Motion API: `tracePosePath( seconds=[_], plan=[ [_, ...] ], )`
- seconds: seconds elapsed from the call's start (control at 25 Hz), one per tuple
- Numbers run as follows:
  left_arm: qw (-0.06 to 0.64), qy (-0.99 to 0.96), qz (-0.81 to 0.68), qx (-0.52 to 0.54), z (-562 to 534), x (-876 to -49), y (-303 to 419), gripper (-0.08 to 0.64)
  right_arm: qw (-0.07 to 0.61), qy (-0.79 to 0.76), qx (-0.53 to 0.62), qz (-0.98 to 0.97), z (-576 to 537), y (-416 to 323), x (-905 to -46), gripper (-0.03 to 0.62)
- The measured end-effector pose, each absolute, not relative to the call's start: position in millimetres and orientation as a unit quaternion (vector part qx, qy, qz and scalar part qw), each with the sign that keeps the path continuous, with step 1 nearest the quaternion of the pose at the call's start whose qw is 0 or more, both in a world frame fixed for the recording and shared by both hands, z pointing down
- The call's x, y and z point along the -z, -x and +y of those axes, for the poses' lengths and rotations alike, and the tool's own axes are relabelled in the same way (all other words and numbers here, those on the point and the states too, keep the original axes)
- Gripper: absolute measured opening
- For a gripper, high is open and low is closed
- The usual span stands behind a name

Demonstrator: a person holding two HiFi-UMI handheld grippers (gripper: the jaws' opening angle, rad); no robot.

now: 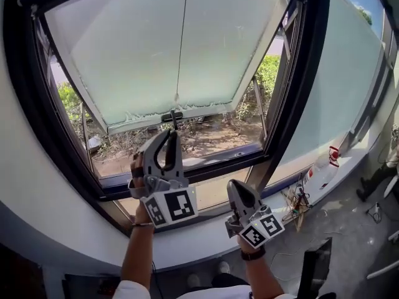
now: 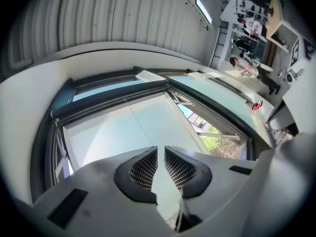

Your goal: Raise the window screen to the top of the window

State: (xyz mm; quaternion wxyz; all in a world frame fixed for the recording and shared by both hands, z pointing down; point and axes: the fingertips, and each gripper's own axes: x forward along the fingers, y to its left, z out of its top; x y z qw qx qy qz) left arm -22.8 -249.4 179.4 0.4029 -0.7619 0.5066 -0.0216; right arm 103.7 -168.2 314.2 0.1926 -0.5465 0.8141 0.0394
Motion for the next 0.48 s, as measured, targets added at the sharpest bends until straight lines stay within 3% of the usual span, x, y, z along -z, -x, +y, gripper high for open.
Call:
tracePosePath(
  seconds=[0.16, 0.48],
  plan=[
    [0.278, 0.829, 0.485, 0.006, -198, -265, 7, 0.002, 0.165, 0.561, -0.024, 0.811, -144, -112, -327, -0.009],
    [0.088, 0.881, 0.464, -0.005, -78, -360, -35, 0.002, 0.086, 0.527, -0.066, 0.843, -46, -110, -340, -0.009]
  ],
)
